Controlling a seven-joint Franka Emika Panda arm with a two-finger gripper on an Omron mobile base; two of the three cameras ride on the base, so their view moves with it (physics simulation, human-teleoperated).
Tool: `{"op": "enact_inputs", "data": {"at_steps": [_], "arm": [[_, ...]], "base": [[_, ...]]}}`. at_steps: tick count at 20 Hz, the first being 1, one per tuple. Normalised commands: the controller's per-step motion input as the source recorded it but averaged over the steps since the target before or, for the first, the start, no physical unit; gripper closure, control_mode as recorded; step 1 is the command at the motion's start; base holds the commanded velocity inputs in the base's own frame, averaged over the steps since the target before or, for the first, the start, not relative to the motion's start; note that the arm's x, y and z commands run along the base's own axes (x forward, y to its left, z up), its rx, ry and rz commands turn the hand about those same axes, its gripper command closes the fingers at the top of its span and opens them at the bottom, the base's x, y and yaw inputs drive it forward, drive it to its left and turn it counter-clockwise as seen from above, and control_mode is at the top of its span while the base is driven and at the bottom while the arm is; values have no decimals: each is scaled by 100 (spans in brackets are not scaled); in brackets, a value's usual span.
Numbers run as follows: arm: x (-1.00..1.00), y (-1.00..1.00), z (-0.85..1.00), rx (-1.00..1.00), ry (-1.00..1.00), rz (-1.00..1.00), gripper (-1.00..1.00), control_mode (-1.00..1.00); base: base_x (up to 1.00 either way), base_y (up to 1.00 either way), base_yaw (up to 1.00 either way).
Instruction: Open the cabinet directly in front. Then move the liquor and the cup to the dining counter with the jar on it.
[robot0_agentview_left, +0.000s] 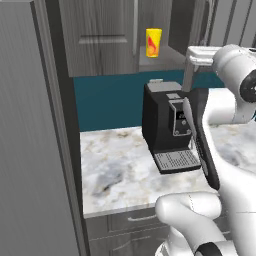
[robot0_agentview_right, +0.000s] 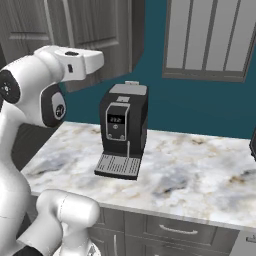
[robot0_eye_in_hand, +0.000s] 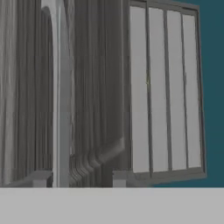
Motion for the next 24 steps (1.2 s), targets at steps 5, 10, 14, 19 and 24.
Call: {"op": "enact_inputs", "data": {"at_steps": [5, 10, 14, 19, 24], "arm": [[-34, -56, 9, 0, 0, -6, -100, -100], [-27, 0, 0, 0, 0, 0, -100, -100], [-100, 3, 0, 0, 0, 0, -100, -100], [-99, 38, 0, 0, 0, 0, -100, -100], [-36, 98, 0, -6, 0, -2, -100, -100]], "base": [[0, 0, 0], [0, 0, 0], [0, 0, 0], [0, 0, 0], [0, 0, 0]]}}
